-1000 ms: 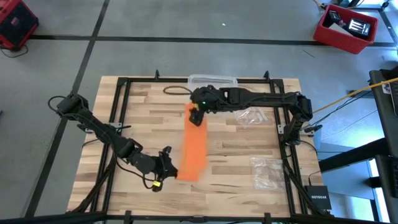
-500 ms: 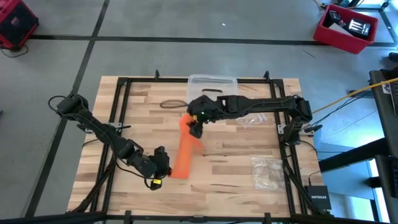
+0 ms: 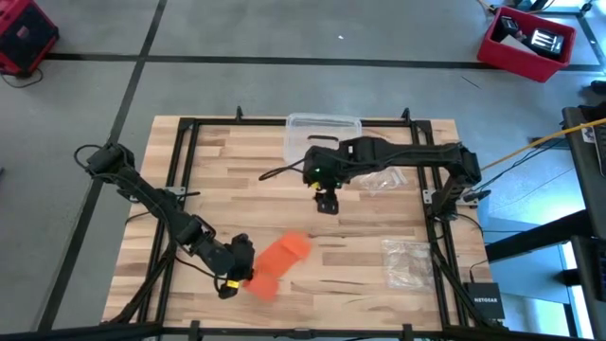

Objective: Roll bandage
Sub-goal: Roll the orange bandage

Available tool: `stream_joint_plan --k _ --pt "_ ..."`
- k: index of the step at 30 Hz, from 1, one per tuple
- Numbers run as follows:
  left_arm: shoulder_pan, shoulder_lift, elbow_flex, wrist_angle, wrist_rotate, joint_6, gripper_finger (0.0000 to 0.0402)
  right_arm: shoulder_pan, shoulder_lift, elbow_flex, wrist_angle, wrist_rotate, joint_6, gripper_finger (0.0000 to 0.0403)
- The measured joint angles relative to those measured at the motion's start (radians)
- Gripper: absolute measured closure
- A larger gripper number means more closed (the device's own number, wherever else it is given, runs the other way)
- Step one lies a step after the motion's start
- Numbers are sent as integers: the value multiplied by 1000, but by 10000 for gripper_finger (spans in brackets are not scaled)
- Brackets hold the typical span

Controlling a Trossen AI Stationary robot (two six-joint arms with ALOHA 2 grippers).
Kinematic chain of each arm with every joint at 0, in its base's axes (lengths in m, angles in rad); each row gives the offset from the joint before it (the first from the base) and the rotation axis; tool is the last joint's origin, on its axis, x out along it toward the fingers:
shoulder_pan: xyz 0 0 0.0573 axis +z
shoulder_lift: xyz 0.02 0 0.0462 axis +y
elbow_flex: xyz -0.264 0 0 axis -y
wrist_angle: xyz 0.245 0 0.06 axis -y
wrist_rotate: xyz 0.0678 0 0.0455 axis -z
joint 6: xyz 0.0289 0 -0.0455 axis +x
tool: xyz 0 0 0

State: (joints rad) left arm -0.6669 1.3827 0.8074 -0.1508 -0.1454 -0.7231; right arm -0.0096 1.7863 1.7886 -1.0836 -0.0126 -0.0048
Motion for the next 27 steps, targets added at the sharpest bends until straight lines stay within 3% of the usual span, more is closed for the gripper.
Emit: stream_joint_plan --k 4,8,12,19,22,27 --pt "-1 0 0 -6 95 -126 386 36 0 -48 13 -15 -25 133" --pt "2 0 0 -64 42 -172 386 121 0 -145 107 -19 0 133" --pt "24 0 0 -54 1 -146 386 251 0 -315 448 1 5 133" --pt "22 0 0 -43 0 -134 386 392 106 -593 1267 128 -41 133" --pt "19 0 0 -44 0 -126 386 406 198 -593 1396 121 -58 133" --pt "19 0 0 -40 -3 -113 386 408 334 -553 1420 118 -15 135"
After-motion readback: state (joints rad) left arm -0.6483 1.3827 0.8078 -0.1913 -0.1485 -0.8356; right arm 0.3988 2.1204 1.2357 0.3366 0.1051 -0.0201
